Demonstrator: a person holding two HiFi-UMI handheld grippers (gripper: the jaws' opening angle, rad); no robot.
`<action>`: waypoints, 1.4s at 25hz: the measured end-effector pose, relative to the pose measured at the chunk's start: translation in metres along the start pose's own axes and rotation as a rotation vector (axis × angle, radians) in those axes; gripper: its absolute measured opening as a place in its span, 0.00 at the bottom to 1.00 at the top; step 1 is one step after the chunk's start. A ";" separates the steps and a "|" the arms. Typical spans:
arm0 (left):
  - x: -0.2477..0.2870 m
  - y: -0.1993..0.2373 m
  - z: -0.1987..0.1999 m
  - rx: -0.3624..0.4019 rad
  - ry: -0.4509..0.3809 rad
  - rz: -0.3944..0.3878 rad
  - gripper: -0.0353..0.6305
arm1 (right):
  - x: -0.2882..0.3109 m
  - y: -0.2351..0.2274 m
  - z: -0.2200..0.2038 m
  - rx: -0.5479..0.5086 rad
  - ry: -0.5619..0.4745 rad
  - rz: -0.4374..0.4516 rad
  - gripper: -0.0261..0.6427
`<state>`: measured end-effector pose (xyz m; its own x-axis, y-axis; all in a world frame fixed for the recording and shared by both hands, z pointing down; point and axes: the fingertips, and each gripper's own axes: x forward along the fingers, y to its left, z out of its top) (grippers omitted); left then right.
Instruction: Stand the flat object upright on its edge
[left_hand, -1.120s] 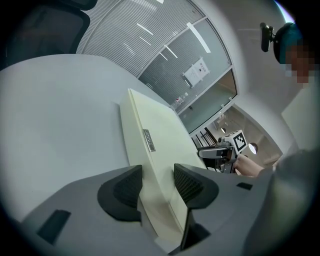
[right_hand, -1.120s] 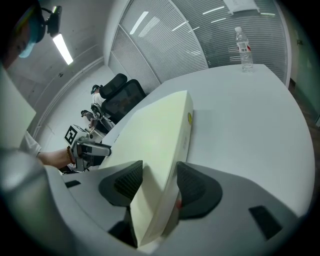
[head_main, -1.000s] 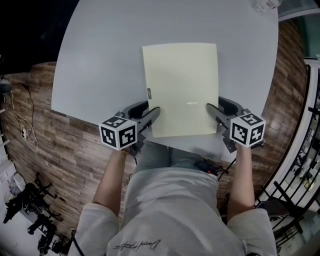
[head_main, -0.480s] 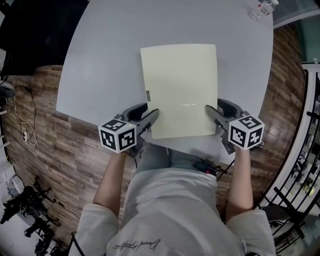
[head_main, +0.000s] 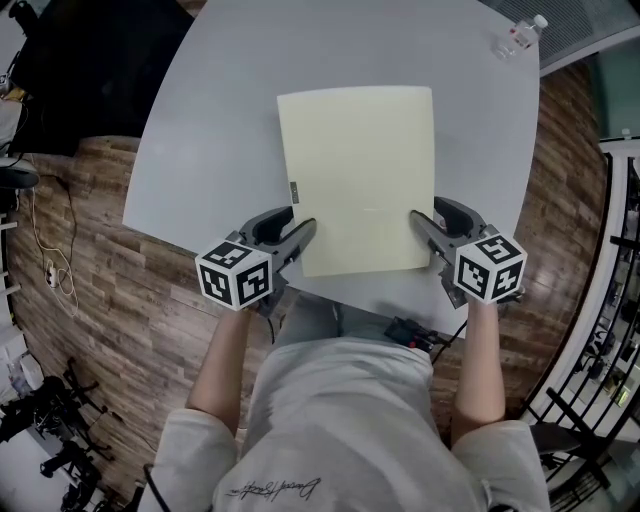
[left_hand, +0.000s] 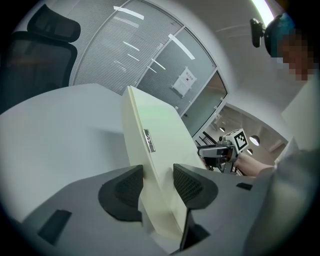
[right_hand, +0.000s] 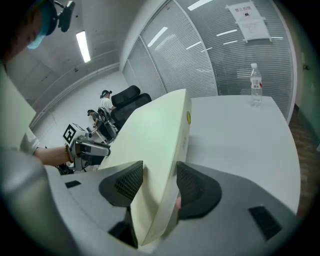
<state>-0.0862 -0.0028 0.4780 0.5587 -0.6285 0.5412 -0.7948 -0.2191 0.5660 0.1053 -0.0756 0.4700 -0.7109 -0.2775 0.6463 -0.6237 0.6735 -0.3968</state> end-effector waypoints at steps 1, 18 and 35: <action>-0.002 0.000 0.002 0.008 -0.010 0.005 0.36 | -0.001 0.002 0.004 -0.014 -0.011 -0.001 0.38; -0.013 0.016 0.067 0.172 -0.157 0.114 0.35 | 0.022 0.002 0.068 -0.122 -0.136 -0.040 0.37; -0.006 0.037 0.118 0.381 -0.232 0.217 0.34 | 0.050 -0.011 0.112 -0.212 -0.267 -0.111 0.37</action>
<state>-0.1465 -0.0958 0.4222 0.3374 -0.8299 0.4443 -0.9413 -0.2948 0.1641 0.0404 -0.1732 0.4334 -0.7198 -0.5078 0.4733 -0.6406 0.7486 -0.1711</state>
